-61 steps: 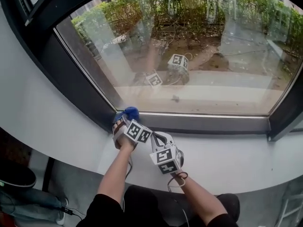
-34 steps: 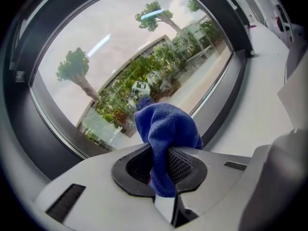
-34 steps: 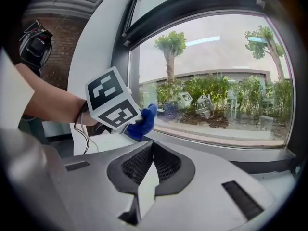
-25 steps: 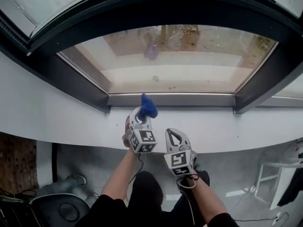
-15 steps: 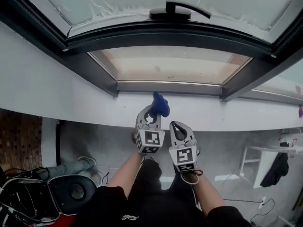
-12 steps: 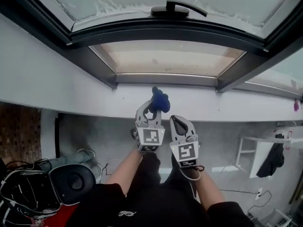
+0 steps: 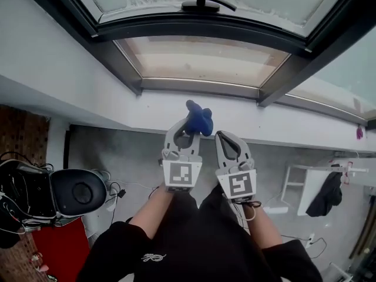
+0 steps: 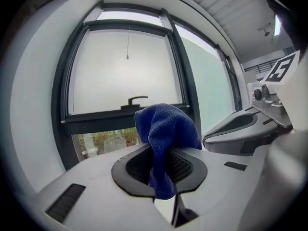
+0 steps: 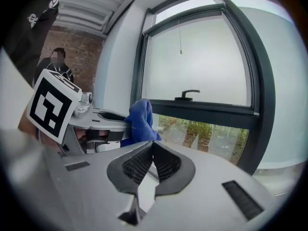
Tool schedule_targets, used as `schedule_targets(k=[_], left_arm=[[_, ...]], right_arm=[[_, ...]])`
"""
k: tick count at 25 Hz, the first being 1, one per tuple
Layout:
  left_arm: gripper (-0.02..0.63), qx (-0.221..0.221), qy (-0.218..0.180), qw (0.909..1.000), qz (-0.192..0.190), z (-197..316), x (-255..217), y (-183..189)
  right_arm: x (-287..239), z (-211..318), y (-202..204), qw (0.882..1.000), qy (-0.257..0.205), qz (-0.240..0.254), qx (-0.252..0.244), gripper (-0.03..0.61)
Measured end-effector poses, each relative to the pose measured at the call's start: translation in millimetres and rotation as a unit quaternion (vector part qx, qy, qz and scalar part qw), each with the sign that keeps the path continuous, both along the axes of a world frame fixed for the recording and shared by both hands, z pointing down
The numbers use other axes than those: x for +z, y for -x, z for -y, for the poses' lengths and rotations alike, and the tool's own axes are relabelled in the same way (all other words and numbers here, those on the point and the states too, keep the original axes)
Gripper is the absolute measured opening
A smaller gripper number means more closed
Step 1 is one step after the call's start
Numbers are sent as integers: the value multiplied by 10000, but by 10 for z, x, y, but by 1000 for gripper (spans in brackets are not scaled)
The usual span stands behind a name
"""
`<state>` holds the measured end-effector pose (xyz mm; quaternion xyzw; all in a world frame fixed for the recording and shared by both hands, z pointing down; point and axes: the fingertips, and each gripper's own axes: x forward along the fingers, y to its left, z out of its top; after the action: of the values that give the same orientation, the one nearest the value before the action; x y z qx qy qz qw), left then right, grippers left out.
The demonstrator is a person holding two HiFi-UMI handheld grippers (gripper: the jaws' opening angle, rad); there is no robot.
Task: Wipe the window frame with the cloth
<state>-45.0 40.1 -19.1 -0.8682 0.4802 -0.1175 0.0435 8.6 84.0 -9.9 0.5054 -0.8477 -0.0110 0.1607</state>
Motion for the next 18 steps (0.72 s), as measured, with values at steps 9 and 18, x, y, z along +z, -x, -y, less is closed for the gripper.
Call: schedule_targets(k=[9, 18], left_arm=[[57, -259, -147, 9967, -756, -820, -410, -735], [56, -223, -115, 9968, -759, -1138, -375, -1273]], right_arm=[[-348, -648, -825, 9991, -338, 130, -224, 6], [-342, -854, -1352, 9984, -508, 168, -176, 6]])
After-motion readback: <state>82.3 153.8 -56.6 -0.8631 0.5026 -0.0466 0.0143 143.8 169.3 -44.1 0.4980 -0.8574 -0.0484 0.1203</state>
